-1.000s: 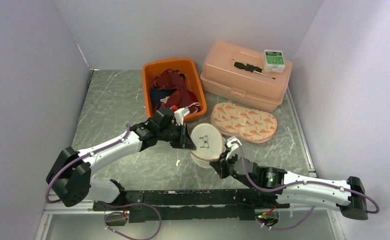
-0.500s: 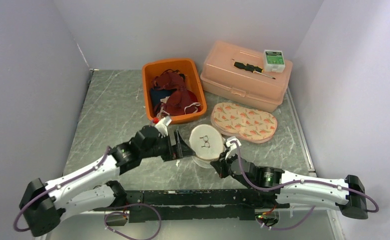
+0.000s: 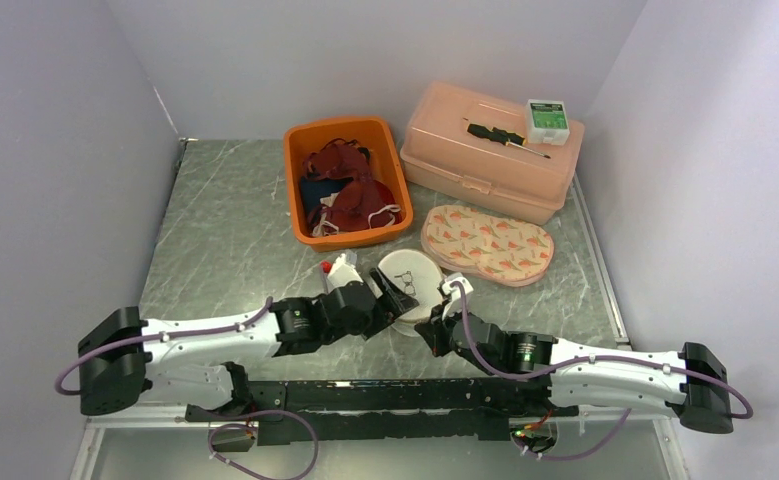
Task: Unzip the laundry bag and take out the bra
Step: Unzip the laundry bag at the center of the board.
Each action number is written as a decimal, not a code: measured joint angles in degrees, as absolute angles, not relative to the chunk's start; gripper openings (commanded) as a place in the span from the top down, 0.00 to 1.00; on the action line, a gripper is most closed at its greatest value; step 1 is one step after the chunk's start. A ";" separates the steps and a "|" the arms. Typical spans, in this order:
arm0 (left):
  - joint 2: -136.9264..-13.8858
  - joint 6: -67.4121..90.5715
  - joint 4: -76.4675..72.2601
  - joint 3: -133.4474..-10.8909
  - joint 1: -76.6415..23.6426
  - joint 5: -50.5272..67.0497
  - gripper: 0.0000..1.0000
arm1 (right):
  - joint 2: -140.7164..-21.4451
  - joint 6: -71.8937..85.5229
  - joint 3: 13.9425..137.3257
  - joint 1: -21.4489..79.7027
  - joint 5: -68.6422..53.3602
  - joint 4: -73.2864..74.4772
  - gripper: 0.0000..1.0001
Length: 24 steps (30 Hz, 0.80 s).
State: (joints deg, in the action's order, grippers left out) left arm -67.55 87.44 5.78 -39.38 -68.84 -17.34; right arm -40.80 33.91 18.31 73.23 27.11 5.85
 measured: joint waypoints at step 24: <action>-75.99 89.45 3.62 -41.80 -64.38 -15.55 0.94 | -40.29 32.58 18.31 73.23 25.15 5.50 1.00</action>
